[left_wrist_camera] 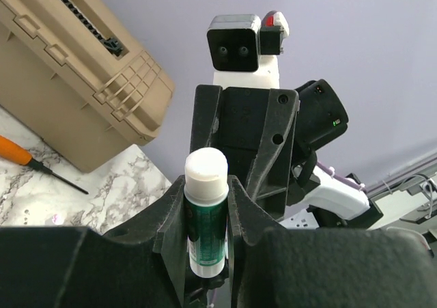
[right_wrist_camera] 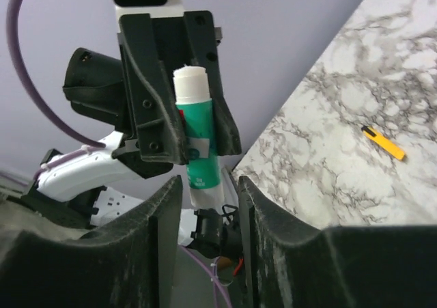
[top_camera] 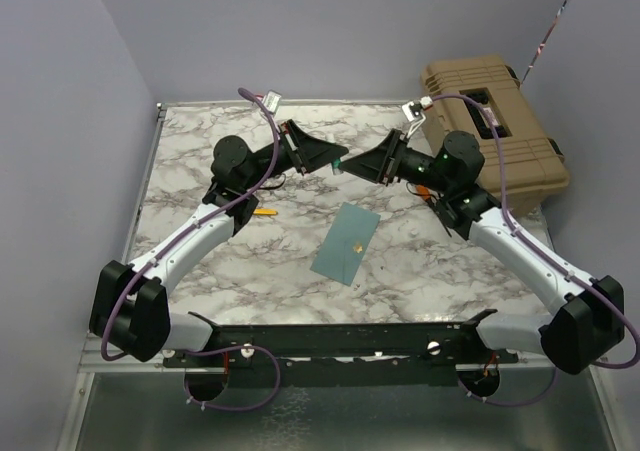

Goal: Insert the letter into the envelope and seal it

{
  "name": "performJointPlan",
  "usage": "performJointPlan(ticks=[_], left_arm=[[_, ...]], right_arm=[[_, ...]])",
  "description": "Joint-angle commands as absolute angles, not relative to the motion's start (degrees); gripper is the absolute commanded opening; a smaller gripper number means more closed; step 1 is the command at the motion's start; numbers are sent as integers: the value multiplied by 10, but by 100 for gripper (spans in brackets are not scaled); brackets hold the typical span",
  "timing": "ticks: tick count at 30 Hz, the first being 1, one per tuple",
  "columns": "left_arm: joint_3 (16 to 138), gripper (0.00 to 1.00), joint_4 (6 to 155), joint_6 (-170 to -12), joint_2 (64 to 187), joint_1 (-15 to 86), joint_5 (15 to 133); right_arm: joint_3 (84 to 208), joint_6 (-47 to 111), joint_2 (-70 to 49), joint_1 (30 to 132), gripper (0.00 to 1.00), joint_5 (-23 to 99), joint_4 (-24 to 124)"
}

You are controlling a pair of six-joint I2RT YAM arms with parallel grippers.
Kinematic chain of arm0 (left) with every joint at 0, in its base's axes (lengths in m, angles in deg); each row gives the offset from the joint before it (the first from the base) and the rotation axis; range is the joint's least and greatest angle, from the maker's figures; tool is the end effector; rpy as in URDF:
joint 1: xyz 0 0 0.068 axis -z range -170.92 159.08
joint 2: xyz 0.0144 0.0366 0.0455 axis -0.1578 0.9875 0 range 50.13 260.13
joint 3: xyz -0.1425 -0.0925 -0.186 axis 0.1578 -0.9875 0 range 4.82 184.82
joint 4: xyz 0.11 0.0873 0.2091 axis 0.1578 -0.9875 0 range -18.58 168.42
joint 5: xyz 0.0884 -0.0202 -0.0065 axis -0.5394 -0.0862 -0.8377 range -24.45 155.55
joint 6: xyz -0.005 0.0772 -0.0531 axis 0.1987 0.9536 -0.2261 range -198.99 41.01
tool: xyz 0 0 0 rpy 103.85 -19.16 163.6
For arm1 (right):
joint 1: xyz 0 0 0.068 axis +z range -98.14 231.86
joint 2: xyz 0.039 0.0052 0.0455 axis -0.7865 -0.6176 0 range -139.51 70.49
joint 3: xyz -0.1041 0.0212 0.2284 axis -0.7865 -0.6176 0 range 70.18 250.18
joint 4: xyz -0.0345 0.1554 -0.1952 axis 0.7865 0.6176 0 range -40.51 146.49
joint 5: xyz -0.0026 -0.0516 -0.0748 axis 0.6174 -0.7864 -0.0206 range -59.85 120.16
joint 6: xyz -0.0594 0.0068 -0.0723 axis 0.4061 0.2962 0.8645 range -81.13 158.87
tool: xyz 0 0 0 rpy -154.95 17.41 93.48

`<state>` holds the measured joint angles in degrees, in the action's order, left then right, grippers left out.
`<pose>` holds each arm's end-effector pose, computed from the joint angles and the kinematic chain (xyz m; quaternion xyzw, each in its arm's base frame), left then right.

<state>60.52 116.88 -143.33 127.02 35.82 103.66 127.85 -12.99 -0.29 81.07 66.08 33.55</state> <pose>0.2799 -0.1996 0.3623 0.0683 0.6152 -0.6788 0.3950 0.2592 0.2018 0.3545 -0.0902 0.6869 0.6094 0.3855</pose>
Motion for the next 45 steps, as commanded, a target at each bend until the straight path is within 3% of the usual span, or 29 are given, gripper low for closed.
performJointPlan(ticks=[1, 8, 14, 16, 19, 22, 31, 36, 39, 41, 42, 45], left_arm=[[598, 0, 1211, -1449, 1253, 359, 1051], [590, 0, 1221, -1450, 1245, 359, 1024], [587, 0, 1222, -1449, 1242, 358, 1016], [583, 0, 1221, -1447, 1240, 359, 1009], [573, 0, 1221, -1435, 1234, 361, 983], [568, 0, 1221, -1414, 1227, 362, 924], [616, 0, 1117, -1453, 1257, 366, 792], [652, 0, 1040, -1533, 1276, 366, 773], [668, 0, 1017, -1518, 1280, 366, 771], [677, 0, 1000, -1484, 1280, 367, 771], [679, 0, 996, -1462, 1281, 366, 776], [683, 0, 985, -1388, 1279, 366, 808]], right_arm=[[1265, -179, -29, 809, 37, 746, 215], [1262, -197, -51, 809, 31, 799, 165], [1280, -165, -64, 810, 9, 802, 180], [1303, -106, -71, 810, 1, 792, 235], [1354, 50, -79, 817, 1, 729, 371], [1395, 203, -91, 842, 0, 592, 482], [1429, 442, -151, 956, 1, 155, 501], [1437, 487, -193, 999, 1, 29, 484], [1446, 454, -193, 1001, 1, 39, 517], [1449, 418, -172, 996, 2, 112, 539], [1451, 397, -157, 990, 7, 167, 549], [1455, 303, -116, 953, 36, 311, 575]])
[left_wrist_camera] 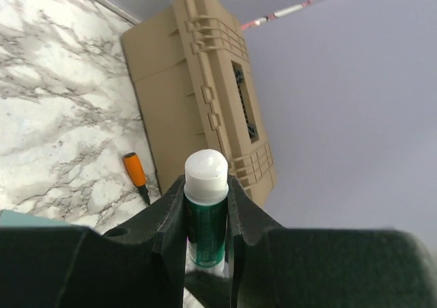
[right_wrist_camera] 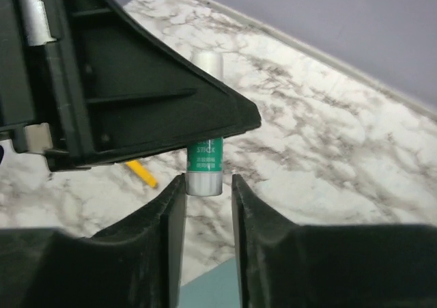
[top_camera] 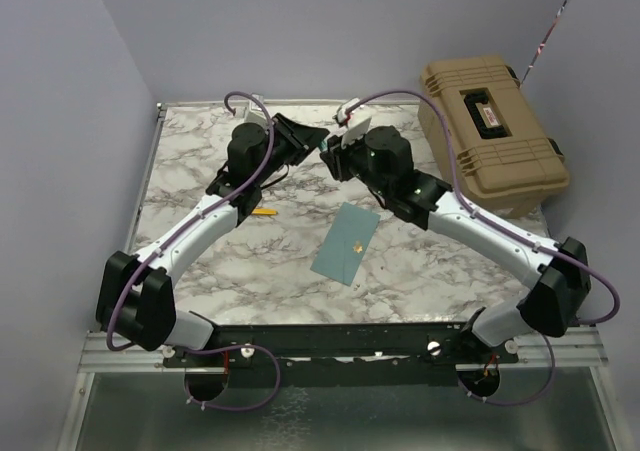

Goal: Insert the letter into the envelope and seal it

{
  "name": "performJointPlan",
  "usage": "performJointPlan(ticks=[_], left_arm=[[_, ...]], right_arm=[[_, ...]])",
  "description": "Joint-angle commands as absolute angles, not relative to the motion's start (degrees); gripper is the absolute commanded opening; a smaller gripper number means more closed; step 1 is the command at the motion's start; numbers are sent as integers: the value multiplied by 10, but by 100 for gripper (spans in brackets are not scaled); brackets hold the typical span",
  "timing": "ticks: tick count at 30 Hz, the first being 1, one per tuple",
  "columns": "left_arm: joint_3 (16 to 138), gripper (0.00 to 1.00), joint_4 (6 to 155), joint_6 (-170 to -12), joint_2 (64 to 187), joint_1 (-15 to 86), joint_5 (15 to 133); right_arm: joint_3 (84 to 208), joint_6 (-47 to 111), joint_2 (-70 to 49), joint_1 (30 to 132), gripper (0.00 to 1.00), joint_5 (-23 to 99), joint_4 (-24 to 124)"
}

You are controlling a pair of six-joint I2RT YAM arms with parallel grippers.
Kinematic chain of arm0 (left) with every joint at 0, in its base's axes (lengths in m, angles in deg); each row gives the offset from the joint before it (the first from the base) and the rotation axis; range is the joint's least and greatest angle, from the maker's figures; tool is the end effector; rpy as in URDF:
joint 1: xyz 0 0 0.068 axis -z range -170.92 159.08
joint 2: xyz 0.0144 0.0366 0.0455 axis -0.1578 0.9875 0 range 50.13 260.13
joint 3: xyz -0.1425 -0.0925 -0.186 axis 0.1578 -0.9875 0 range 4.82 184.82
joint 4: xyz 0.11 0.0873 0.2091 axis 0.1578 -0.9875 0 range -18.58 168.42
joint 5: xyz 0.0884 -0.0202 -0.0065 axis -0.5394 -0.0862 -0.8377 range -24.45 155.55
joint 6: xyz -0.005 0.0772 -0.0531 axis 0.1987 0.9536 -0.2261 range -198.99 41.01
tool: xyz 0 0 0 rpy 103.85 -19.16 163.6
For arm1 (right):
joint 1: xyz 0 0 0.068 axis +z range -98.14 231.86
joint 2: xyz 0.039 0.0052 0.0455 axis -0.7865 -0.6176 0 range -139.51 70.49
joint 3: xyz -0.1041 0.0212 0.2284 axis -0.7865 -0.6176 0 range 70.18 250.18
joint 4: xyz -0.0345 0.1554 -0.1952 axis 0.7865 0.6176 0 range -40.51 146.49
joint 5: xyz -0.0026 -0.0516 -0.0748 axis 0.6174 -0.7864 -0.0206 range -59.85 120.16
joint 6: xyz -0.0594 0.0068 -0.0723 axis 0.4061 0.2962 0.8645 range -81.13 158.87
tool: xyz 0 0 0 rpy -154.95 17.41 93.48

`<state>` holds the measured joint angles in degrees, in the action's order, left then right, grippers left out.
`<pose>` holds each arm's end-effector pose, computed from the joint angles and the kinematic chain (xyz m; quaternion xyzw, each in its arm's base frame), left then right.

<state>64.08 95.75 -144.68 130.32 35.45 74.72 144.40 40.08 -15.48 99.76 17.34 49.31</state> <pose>0.3314 -0.1794 0.3146 -0.1929 0.7027 -0.5315 0.4319 0.2809 0.2829 0.3348 -0.2557 0.7296 0.1696 0.6111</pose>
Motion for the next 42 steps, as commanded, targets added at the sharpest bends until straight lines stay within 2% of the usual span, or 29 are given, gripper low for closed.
performJointPlan(ticks=[1, 2, 5, 11, 14, 17, 22, 24, 27, 29, 32, 36, 40, 42], left_arm=[[680, 0, 983, -1367, 1277, 366, 822], [676, 0, 981, -1351, 1273, 365, 834], [665, 0, 982, -1314, 1259, 364, 869], [651, 0, 1026, -1293, 1244, 364, 939], [646, 0, 1037, -1286, 1238, 364, 953], [641, 0, 1046, -1285, 1234, 364, 966], [632, 0, 1054, -1284, 1229, 364, 973], [630, 0, 1057, -1287, 1228, 364, 972], [626, 0, 1061, -1294, 1226, 364, 972], [622, 8, 1063, -1297, 1223, 364, 968], [608, 25, 1073, -1301, 1217, 364, 961], [584, 36, 1091, -1306, 1211, 364, 955], [567, 38, 1112, -1312, 1208, 364, 956], [563, 33, 1120, -1312, 1209, 364, 954]], right_arm=[[1452, 272, -104, 941, 45, 349, 578], [1448, 257, -93, 929, 52, 377, 582], [1439, 251, -69, 911, 59, 448, 596], [1414, 232, -56, 895, 60, 568, 578], [1411, 212, -63, 890, 54, 592, 556], [1413, 195, -71, 887, 42, 599, 535], [1401, 166, -73, 886, 35, 603, 476], [1398, 154, -75, 885, 29, 596, 462], [1396, 137, -78, 884, 12, 577, 452], [1387, 120, -76, 883, 5, 565, 437], [1369, 83, -69, 880, 1, 549, 397], [1352, 47, -61, 874, 1, 542, 353], [1346, 35, -62, 867, 1, 555, 335], [1350, 36, -67, 866, 1, 576, 334]])
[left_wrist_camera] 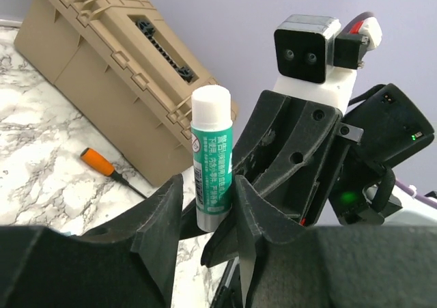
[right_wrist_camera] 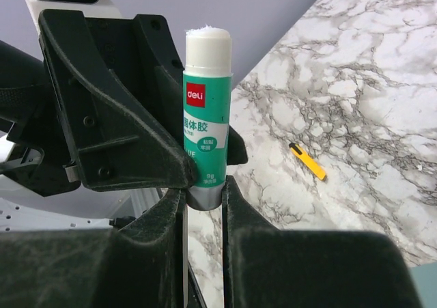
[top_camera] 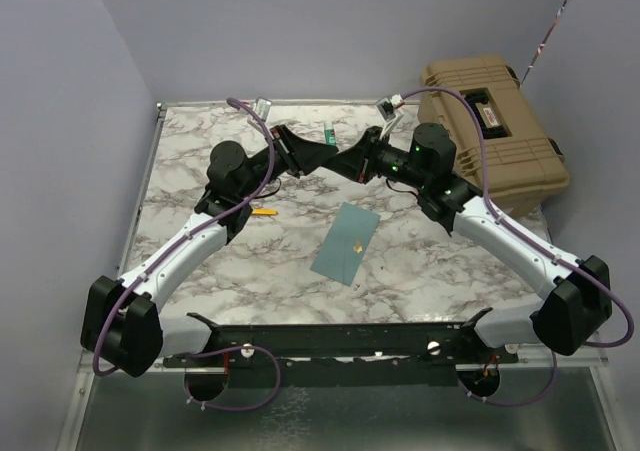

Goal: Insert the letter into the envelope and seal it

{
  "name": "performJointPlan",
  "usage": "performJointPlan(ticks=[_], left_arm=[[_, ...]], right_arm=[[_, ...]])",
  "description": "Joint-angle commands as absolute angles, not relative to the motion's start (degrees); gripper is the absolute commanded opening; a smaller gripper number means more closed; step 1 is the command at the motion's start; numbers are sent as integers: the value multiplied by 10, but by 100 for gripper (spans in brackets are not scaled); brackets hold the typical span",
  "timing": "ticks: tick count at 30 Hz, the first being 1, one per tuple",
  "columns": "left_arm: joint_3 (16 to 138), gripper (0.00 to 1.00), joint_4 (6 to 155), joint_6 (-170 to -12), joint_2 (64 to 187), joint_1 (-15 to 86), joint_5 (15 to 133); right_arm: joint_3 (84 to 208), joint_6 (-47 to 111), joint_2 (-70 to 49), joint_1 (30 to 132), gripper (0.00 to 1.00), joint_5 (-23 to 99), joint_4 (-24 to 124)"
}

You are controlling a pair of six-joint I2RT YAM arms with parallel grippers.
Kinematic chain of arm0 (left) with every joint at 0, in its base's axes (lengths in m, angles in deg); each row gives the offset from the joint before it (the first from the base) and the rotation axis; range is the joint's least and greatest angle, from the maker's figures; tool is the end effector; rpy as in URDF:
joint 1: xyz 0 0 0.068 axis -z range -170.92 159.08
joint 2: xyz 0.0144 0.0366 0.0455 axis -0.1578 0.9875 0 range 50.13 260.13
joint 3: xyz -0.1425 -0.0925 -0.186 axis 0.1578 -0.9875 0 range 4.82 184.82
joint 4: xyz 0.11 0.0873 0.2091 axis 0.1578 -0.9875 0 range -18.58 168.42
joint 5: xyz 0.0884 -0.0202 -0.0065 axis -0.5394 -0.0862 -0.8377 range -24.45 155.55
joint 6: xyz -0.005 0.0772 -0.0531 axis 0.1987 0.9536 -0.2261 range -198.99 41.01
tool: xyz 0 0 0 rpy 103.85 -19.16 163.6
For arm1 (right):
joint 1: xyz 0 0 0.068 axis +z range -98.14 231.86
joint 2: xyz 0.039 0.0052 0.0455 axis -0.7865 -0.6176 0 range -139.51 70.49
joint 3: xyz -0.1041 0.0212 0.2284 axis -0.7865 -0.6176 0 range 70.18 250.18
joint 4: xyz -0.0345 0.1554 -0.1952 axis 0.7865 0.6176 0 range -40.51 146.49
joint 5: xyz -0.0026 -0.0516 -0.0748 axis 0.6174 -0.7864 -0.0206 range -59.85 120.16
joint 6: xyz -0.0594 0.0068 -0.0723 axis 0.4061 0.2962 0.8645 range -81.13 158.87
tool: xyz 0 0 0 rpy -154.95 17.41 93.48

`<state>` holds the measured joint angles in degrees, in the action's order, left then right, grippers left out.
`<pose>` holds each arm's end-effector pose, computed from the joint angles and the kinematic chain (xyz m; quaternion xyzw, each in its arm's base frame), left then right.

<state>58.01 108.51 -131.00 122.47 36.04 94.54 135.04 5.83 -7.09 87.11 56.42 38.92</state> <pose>0.2784 -0.1877 0.3522 0.0549 0.6434 -0.5978 0.4751 0.2722 0.2382 0.3514 -0.1710 0.6982 0.5146 0.4673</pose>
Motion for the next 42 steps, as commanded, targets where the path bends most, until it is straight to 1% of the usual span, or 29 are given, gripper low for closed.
performJointPlan(ticks=[1, 3, 4, 5, 7, 8, 10, 12, 13, 14, 16, 17, 18, 19, 21, 22, 23, 25, 28, 30, 33, 34, 36, 42], left_arm=[[562, 28, 1123, -1311, 1210, 364, 954], [564, 19, 1127, -1306, 1213, 364, 957], [565, 17, 1129, -1305, 1216, 364, 958], [568, 19, 1129, -1302, 1219, 364, 959], [572, 30, 1129, -1301, 1226, 364, 963], [575, 33, 1129, -1301, 1230, 364, 965], [579, 38, 1129, -1301, 1238, 364, 969], [582, 39, 1129, -1300, 1244, 364, 973], [583, 38, 1131, -1300, 1246, 364, 975], [584, 33, 1133, -1299, 1248, 364, 977], [584, 16, 1134, -1295, 1248, 364, 980], [584, 5, 1134, -1292, 1248, 364, 978], [582, 0, 1133, -1289, 1246, 364, 974], [578, 0, 1128, -1285, 1244, 364, 967], [575, 0, 1095, -1267, 1239, 363, 938], [575, 0, 1068, -1253, 1237, 363, 911], [576, 0, 1033, -1237, 1234, 363, 877], [577, 0, 958, -1207, 1229, 363, 790], [576, 0, 859, -1189, 1227, 363, 648], [568, 0, 837, -1178, 1225, 362, 608], [546, 0, 843, -1171, 1212, 362, 598], [541, 0, 845, -1168, 1208, 362, 599], [534, 0, 846, -1164, 1204, 362, 599], [528, 0, 848, -1158, 1205, 362, 612]], right_arm=[[1350, 37, -70, 867, 1, 590, 333], [1349, 42, -72, 867, 0, 612, 335], [1346, 44, -71, 866, 1, 620, 335], [1343, 50, -70, 866, 1, 629, 336], [1341, 55, -68, 866, 1, 638, 345], [1341, 57, -68, 866, 1, 643, 347], [1339, 56, -69, 866, 1, 650, 348], [1340, 56, -71, 866, 1, 659, 348], [1340, 54, -72, 866, 1, 657, 348], [1340, 55, -72, 866, 1, 656, 350], [1343, 55, -72, 866, 2, 642, 363], [1346, 57, -71, 866, 7, 635, 376], [1353, 62, -71, 866, 19, 622, 393], [1357, 68, -71, 866, 35, 609, 414], [1365, 87, -66, 866, 59, 575, 465], [1366, 96, -64, 866, 67, 551, 497], [1364, 114, -61, 866, 72, 535, 524], [1361, 151, -61, 865, 74, 504, 578], [1355, 174, -69, 865, 74, 397, 658], [1356, 163, -78, 865, 74, 286, 717], [1362, 115, -106, 850, 73, 123, 812], [1363, 98, -119, 834, 72, 103, 839], [1357, 72, -145, 797, 71, 106, 876], [1312, 57, -195, 753, 70, 118, 878]])
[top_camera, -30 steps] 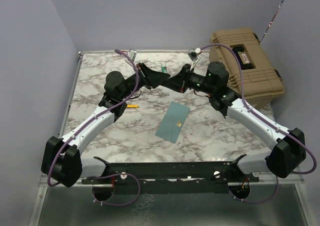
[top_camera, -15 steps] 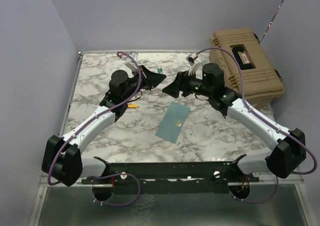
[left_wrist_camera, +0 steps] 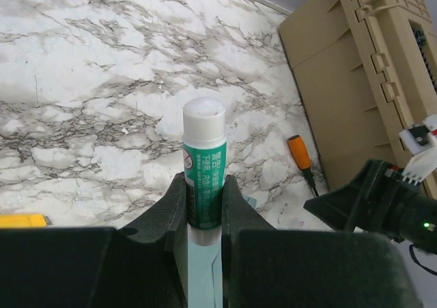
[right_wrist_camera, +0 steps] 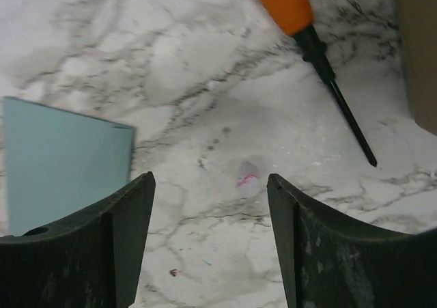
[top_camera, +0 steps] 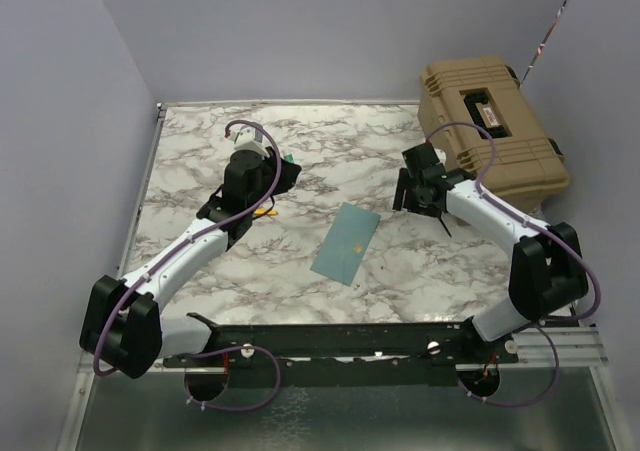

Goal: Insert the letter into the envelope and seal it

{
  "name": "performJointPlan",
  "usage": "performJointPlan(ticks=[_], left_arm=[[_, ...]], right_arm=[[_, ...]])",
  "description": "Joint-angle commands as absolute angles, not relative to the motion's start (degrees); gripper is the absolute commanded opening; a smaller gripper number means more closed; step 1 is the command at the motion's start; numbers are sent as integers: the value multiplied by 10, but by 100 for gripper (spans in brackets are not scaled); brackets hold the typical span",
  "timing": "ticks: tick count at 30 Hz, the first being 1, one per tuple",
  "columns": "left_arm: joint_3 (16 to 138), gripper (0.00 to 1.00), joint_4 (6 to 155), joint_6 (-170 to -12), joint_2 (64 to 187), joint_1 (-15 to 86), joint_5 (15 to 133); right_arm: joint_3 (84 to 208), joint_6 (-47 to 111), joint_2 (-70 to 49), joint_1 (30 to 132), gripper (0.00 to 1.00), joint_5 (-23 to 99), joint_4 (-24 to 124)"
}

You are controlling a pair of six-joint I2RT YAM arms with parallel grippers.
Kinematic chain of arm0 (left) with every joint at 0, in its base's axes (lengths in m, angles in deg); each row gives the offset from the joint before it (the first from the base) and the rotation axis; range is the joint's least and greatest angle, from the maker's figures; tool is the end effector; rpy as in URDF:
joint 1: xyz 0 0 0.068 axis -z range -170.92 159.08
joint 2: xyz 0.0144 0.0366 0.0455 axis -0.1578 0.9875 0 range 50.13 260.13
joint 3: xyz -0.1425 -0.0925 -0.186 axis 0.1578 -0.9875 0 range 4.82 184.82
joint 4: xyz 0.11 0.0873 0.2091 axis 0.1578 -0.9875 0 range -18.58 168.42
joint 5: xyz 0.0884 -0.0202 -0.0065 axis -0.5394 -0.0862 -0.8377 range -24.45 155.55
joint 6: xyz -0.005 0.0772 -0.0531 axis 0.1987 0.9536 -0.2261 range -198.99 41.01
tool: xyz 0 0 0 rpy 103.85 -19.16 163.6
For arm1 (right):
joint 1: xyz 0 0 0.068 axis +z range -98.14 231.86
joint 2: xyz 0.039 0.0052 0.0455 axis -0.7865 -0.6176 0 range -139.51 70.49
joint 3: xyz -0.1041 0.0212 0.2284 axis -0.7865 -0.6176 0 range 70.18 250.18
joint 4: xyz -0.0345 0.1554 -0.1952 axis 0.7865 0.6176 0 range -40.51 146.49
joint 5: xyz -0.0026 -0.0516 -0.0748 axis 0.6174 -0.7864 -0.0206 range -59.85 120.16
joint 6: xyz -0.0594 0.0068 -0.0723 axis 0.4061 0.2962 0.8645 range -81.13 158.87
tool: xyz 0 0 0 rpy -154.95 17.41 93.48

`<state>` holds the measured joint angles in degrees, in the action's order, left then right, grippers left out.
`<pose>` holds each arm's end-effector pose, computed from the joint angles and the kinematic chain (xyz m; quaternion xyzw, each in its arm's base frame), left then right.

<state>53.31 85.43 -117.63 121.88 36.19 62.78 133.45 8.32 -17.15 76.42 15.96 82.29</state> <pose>0.3006 -0.1494 0.2617 -0.0947 0.7942 -0.3094 0.5144 0.3116 0.1196 0.1823 0.0847 0.9488 0.0246 0.3035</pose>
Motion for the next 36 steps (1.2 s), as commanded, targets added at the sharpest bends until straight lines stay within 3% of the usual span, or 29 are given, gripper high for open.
performJointPlan(ticks=[1, 8, 12, 21, 28, 31, 36], left_arm=[[529, 0, 849, -1158, 1206, 362, 615], [530, 0, 853, -1157, 1213, 362, 625], [533, 0, 854, -1155, 1217, 361, 629], [534, 0, 855, -1154, 1219, 362, 633], [537, 0, 858, -1152, 1221, 362, 653], [544, 0, 858, -1146, 1224, 361, 683], [553, 0, 883, -1101, 1227, 362, 758]], right_arm=[[1308, 57, -203, 750, 69, 124, 875], [1299, 56, -244, 744, 61, 140, 859], [1289, 64, -258, 742, 50, 147, 835], [1292, 68, -279, 741, 44, 154, 829], [1283, 72, -269, 737, 8, 168, 812], [1287, 80, -251, 737, 1, 181, 813], [1323, 116, -175, 737, 0, 247, 821]])
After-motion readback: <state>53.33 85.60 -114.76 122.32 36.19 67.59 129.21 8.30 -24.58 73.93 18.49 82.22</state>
